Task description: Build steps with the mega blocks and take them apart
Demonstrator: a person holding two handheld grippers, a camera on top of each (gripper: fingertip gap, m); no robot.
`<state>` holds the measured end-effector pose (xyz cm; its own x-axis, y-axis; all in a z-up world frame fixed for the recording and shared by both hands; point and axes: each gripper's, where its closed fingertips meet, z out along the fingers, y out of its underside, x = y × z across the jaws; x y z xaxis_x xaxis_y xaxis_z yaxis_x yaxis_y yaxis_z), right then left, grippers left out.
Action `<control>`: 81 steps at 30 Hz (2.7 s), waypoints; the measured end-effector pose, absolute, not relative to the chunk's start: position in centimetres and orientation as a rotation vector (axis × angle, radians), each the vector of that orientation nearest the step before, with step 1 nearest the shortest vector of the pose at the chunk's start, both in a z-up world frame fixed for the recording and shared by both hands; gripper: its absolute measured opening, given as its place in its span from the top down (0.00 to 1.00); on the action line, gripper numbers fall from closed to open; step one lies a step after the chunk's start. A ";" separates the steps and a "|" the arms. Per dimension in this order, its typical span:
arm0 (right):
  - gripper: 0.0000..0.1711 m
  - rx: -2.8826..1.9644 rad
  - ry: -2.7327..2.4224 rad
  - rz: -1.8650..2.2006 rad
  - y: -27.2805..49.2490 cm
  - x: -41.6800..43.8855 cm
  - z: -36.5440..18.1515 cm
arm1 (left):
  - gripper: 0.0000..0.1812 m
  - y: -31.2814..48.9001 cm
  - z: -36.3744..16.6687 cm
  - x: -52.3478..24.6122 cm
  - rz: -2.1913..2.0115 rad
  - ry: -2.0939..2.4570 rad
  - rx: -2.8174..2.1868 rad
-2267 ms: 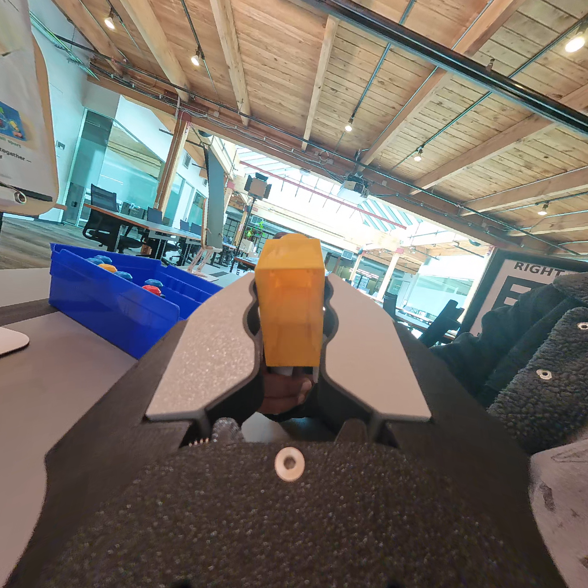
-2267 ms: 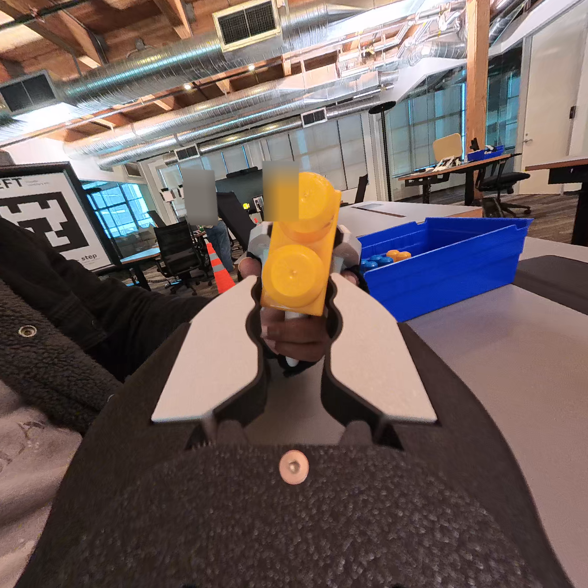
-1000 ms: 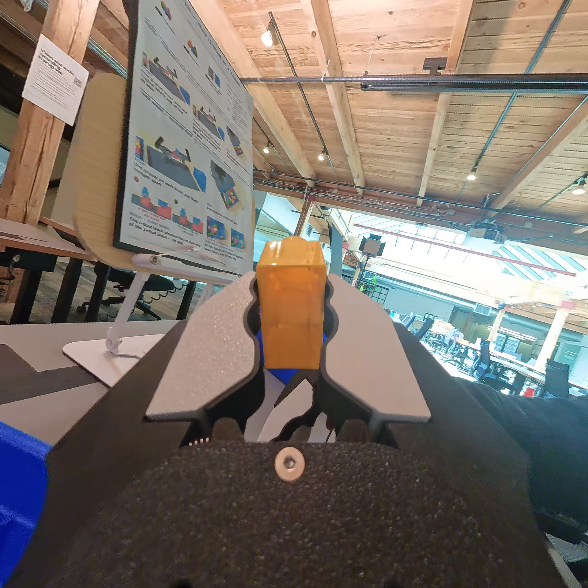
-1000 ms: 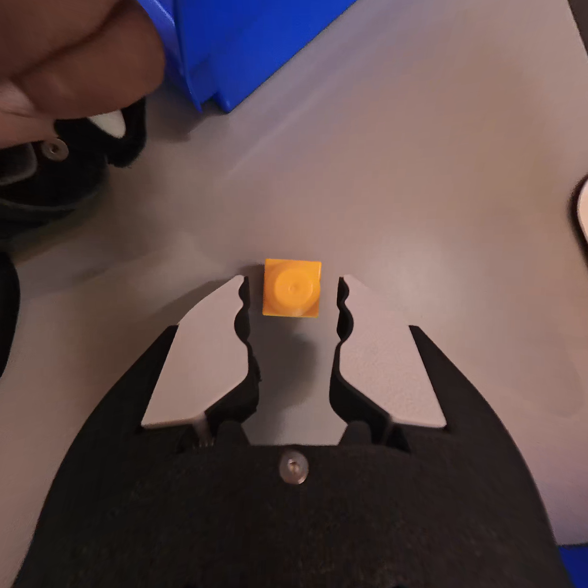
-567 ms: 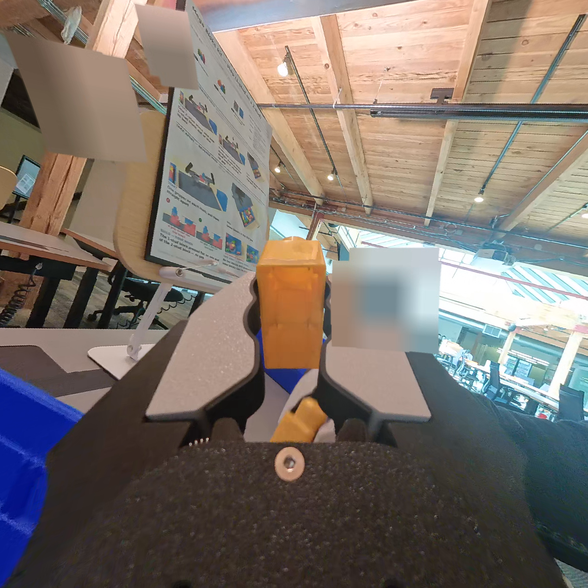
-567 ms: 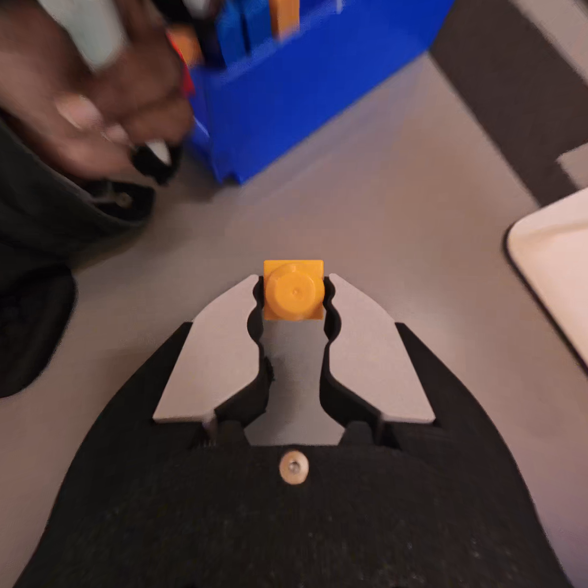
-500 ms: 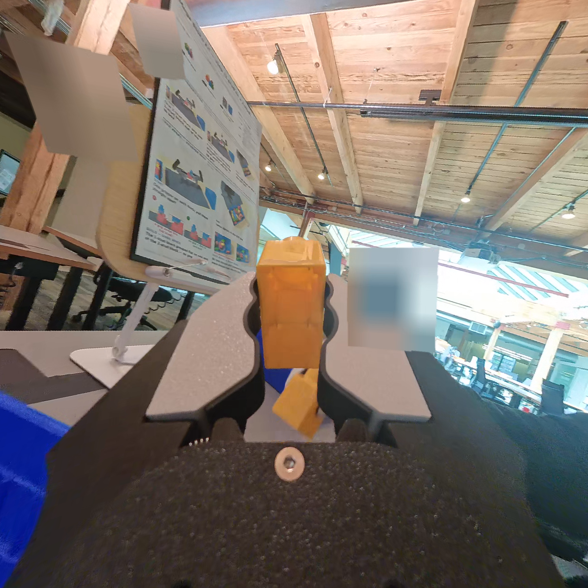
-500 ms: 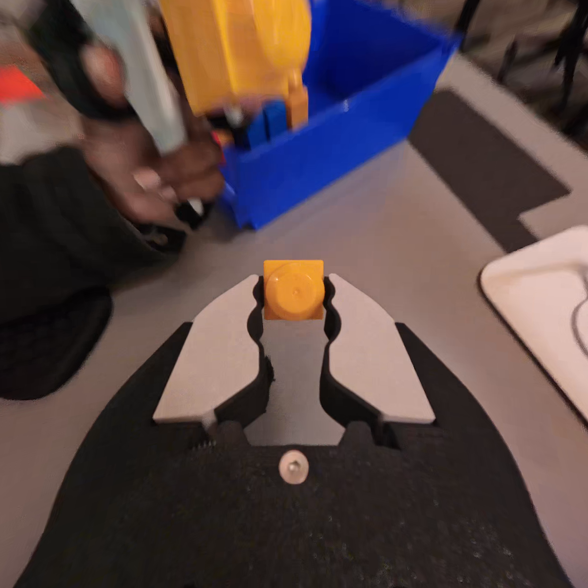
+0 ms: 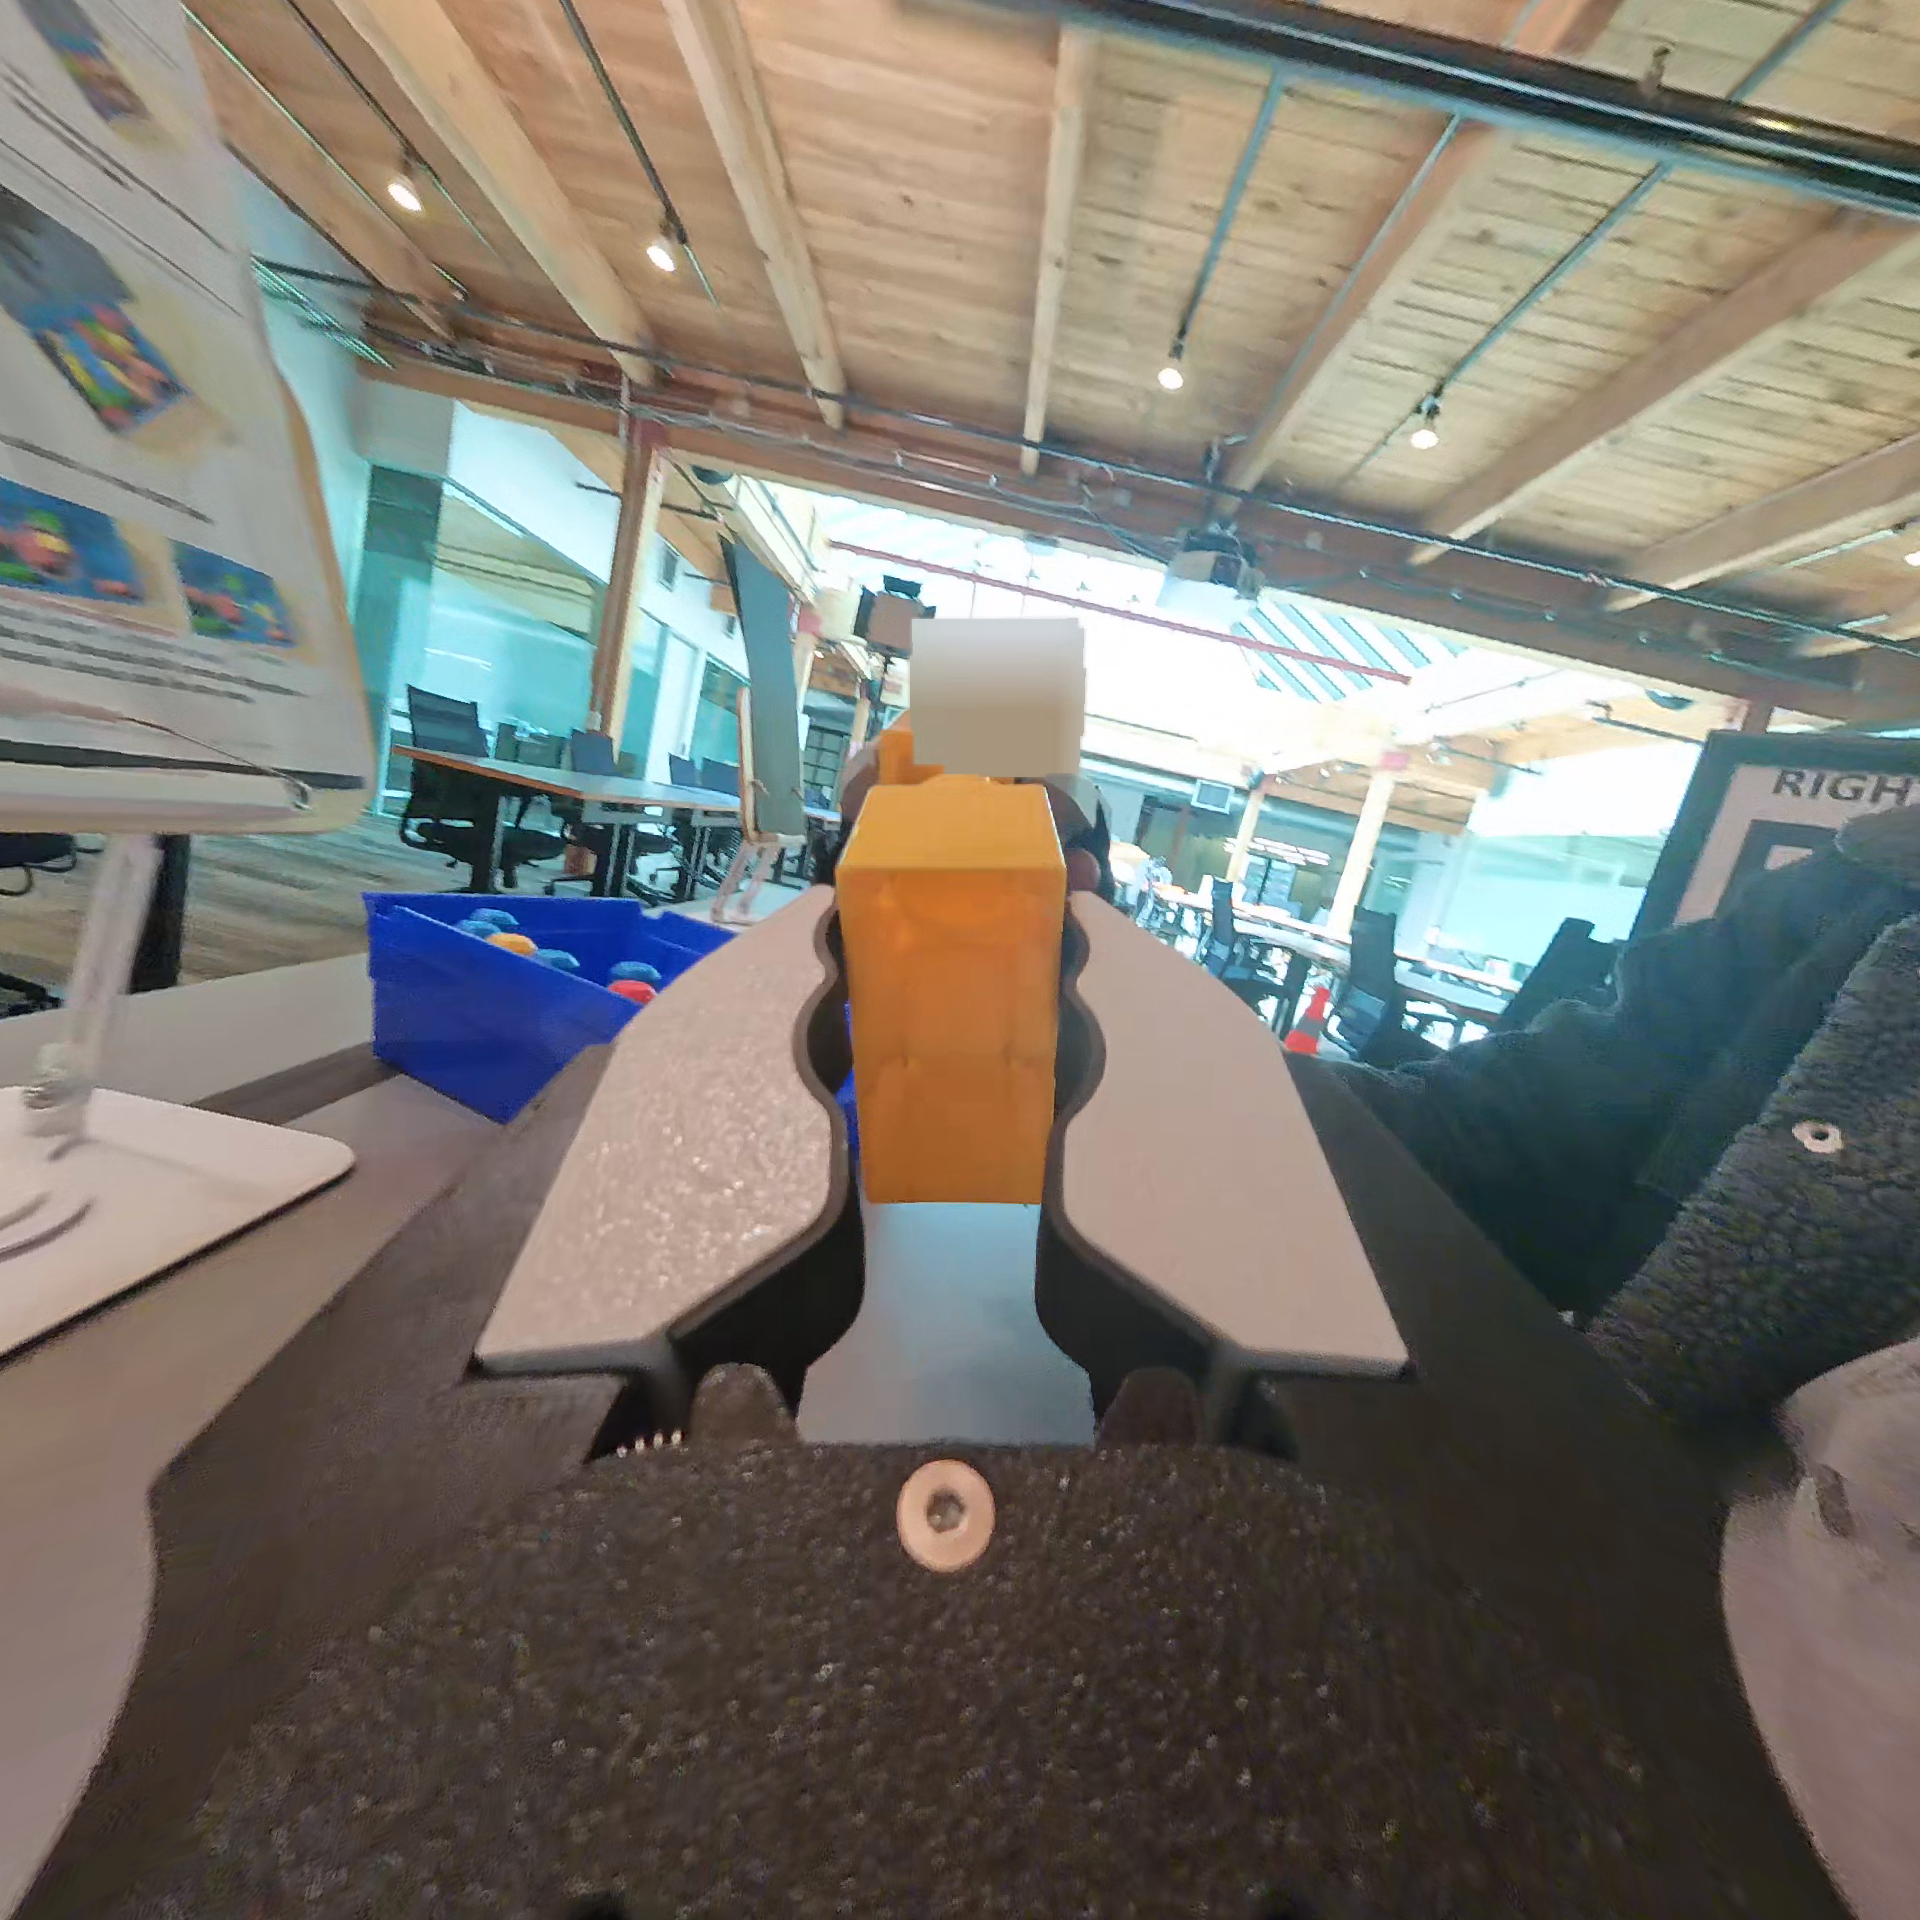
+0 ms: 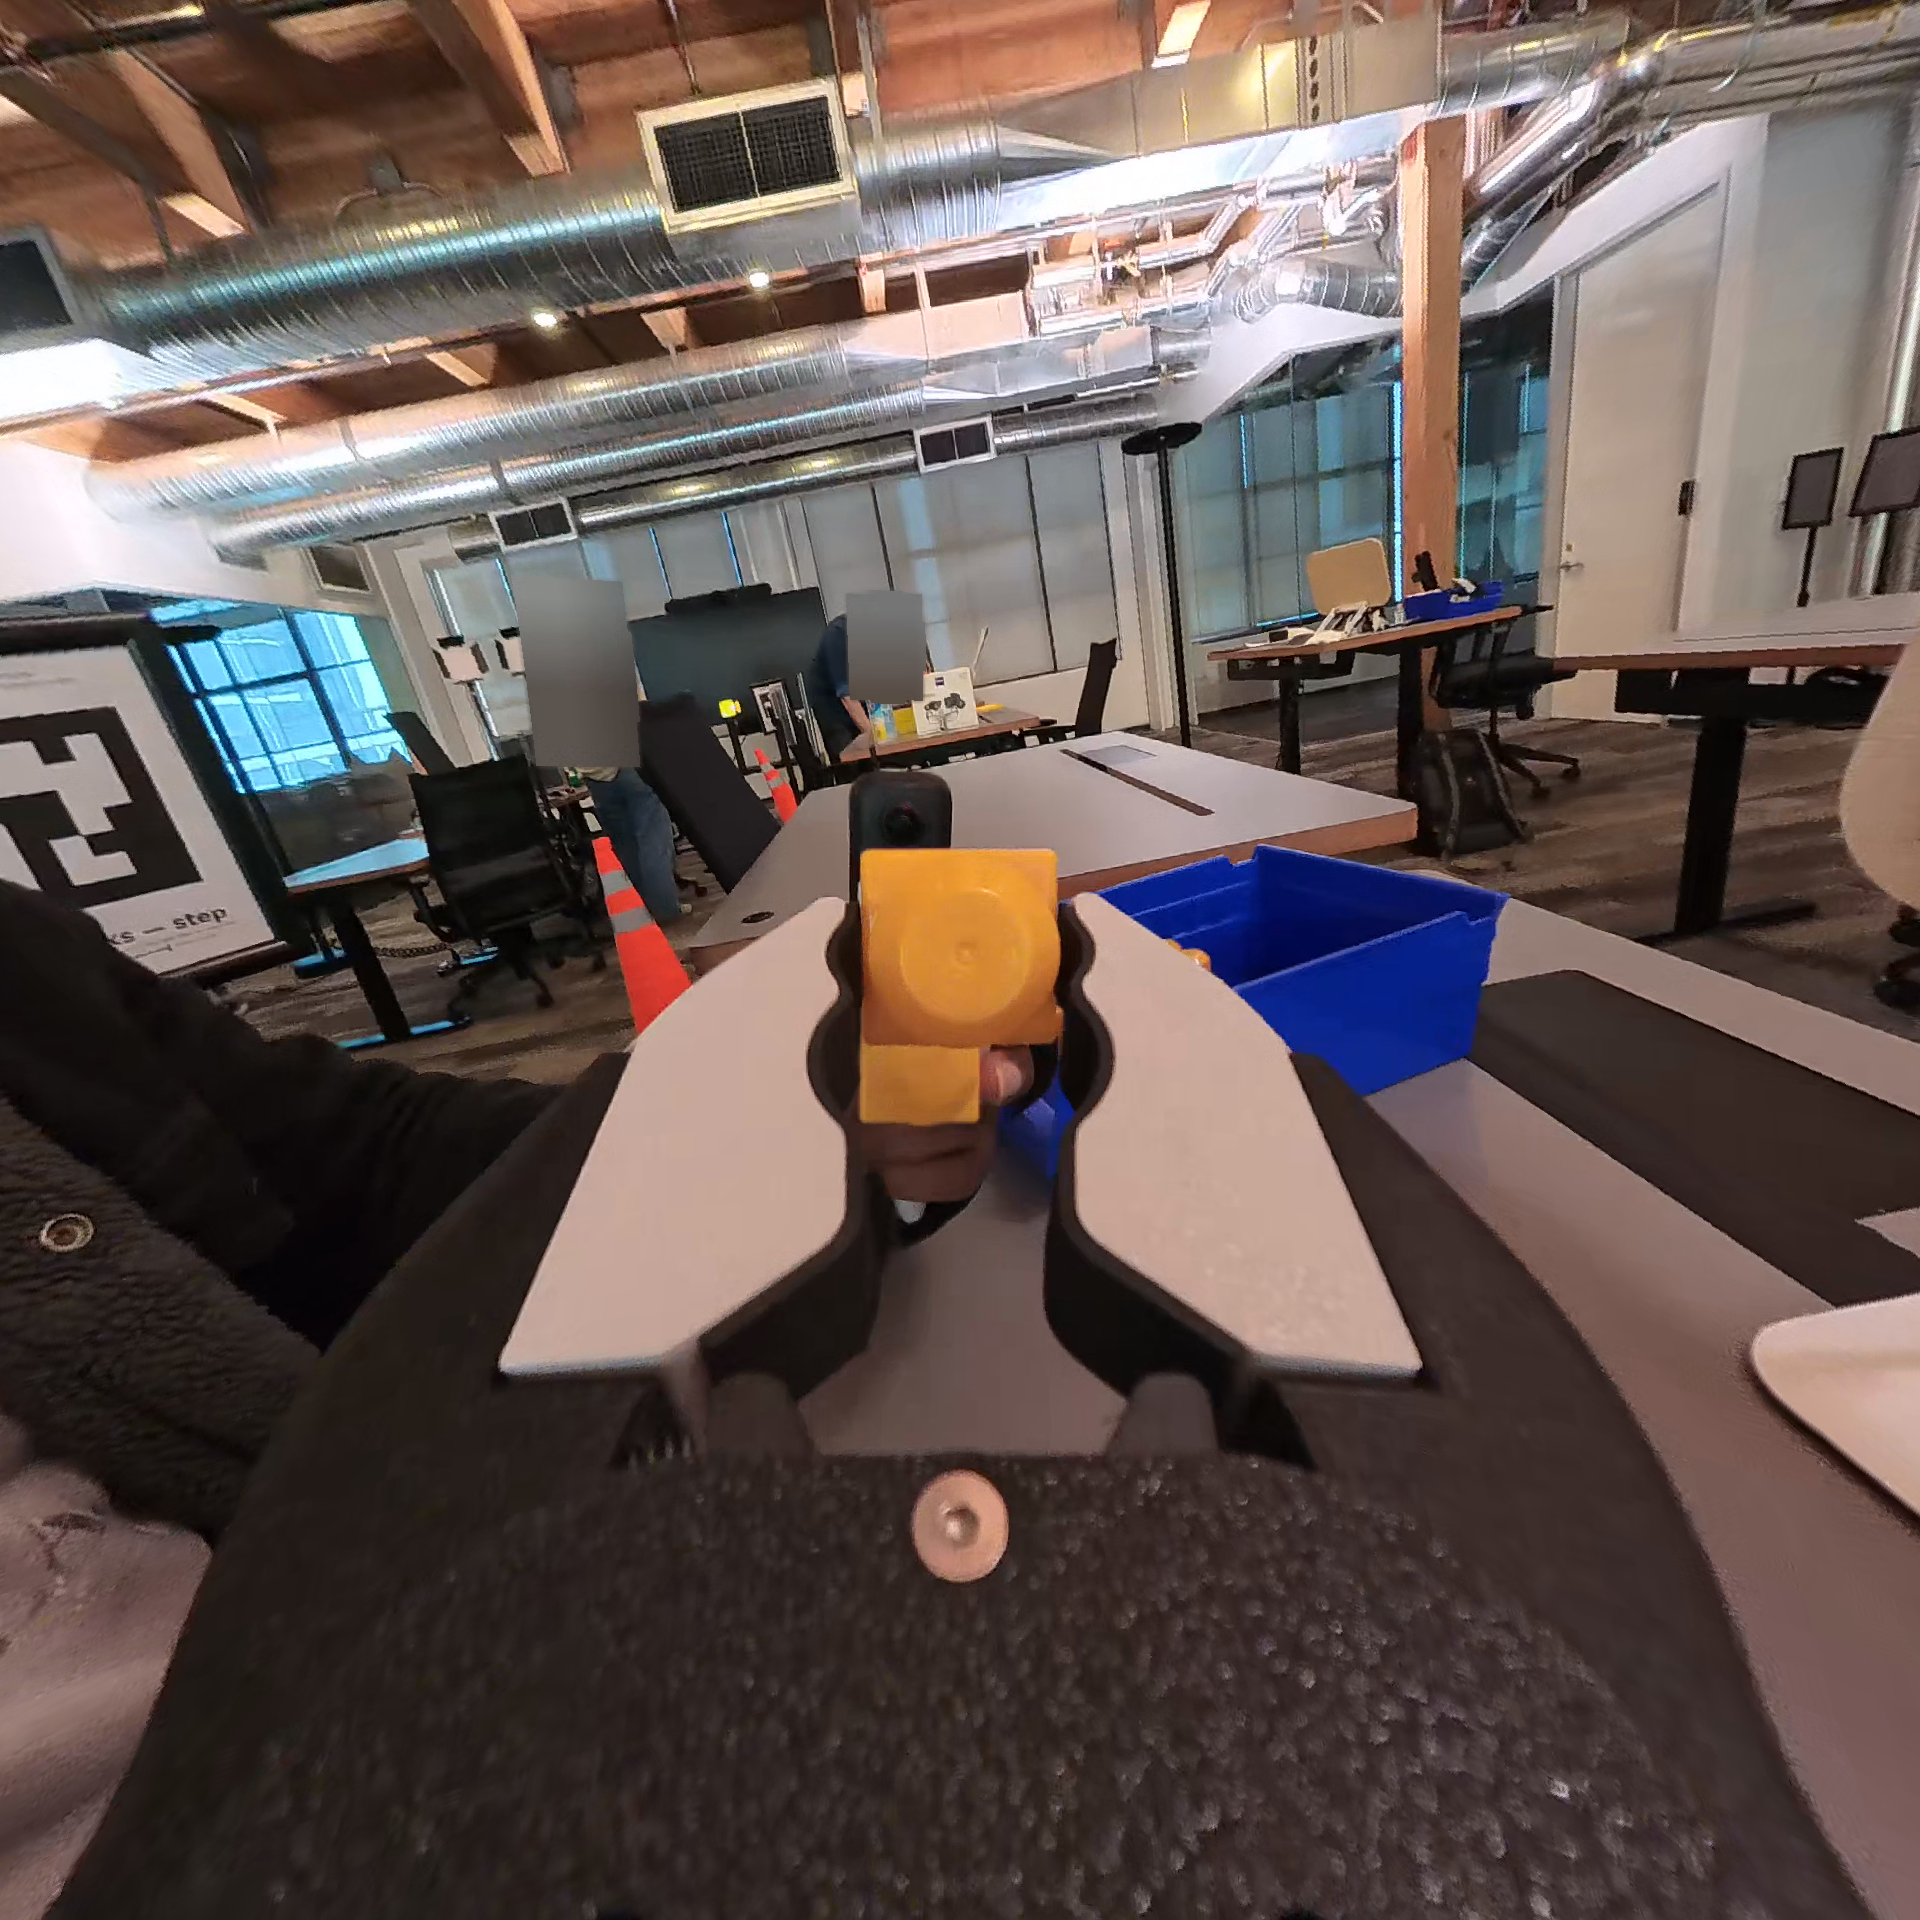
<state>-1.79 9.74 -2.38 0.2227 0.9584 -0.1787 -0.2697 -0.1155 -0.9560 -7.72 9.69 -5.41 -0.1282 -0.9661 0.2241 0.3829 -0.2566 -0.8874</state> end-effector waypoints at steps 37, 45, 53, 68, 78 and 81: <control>0.79 -1.544 -1.197 0.982 8.0 -2.4 -11.6 | 0.80 7.6 -13.6 -3.8 -1.336 1.312 -1.352; 0.74 -1.575 -1.170 0.948 8.1 -1.6 -10.9 | 0.80 8.0 -12.5 -4.4 -1.387 1.246 -1.310; 0.79 -1.578 -1.148 0.960 7.2 -0.4 -10.7 | 0.80 7.4 -12.5 -4.2 -1.401 1.270 -1.289; 0.81 -1.652 -1.152 0.734 5.4 6.4 -7.7 | 0.83 6.9 -12.5 -2.9 -1.314 1.281 -1.287; 0.81 -1.952 -1.014 0.287 12.1 20.7 -3.3 | 1.00 13.3 -10.7 -5.7 -1.042 0.916 -1.345; 0.81 -2.092 -1.003 0.137 14.3 25.2 -4.1 | 1.00 13.6 -10.9 -5.8 -1.027 0.906 -1.354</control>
<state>25.21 14.28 -4.08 0.6806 0.6972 0.2254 0.6109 -0.3701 -0.6998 -5.78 13.57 -10.86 0.3184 -0.9457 0.0646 0.0546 -0.0498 -0.9973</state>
